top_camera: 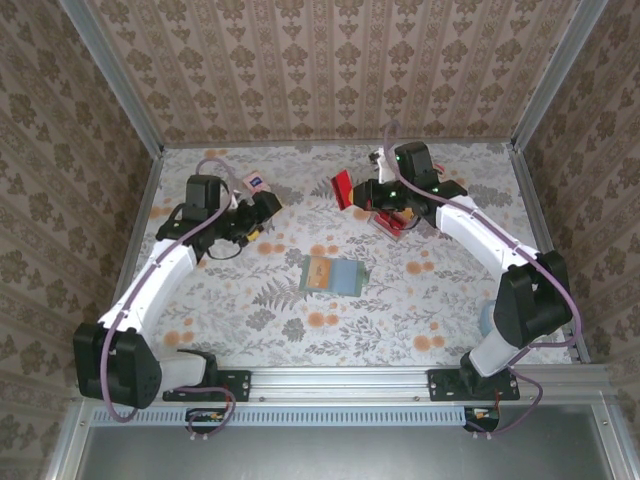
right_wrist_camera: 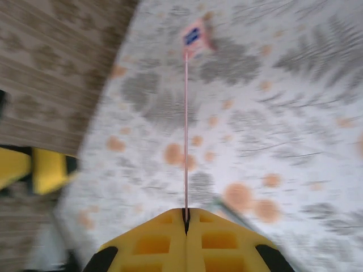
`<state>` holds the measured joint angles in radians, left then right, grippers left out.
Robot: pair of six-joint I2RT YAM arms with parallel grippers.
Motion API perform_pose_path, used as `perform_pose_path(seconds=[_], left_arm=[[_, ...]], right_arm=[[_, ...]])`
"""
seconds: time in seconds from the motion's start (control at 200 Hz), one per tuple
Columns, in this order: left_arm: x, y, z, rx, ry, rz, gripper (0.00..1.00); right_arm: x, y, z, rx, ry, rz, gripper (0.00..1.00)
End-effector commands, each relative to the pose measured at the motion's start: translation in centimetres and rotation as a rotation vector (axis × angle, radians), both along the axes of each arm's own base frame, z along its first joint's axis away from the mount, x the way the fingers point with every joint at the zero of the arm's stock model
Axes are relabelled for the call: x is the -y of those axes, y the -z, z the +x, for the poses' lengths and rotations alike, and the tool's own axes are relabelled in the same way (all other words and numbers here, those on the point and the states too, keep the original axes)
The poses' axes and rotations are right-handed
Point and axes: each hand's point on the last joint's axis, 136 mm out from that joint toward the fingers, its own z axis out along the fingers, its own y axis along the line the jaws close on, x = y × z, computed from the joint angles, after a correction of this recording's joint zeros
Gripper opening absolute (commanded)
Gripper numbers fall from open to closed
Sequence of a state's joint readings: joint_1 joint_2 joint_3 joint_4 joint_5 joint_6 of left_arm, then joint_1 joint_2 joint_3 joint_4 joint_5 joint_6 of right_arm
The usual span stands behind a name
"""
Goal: Take the credit cards out of the card holder
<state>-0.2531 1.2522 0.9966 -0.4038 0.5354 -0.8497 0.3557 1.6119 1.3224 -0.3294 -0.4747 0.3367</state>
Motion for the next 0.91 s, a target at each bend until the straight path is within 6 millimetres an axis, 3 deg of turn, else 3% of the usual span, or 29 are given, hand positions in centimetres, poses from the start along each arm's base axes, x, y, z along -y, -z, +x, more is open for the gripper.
perform_pose_path(seconds=[0.0, 0.115, 0.335, 0.65, 0.9], left_arm=[[-1.9, 2.4, -0.9, -0.029, 0.015, 0.131, 0.95], [-2.4, 3.0, -1.1, -0.035, 0.02, 0.155, 1.0], [-2.5, 3.5, -1.3, -0.03, 0.034, 0.159, 1.0], [-2.4, 3.9, -1.3, -0.033, 0.034, 0.148, 1.0], [-2.4, 4.3, -1.3, -0.039, 0.028, 0.14, 1.0]], right_arm=[[4.7, 2.5, 0.3, 0.121, -0.05, -0.401, 0.0], [7.9, 3.1, 1.0, 0.159, -0.094, -0.556, 0.0], [10.1, 5.0, 1.0, 0.201, -0.292, -0.662, 0.0], [11.5, 8.9, 1.8, 0.129, -0.41, -0.749, 0.0], [12.2, 10.3, 3.0, 0.103, -0.447, -0.796, 0.0]])
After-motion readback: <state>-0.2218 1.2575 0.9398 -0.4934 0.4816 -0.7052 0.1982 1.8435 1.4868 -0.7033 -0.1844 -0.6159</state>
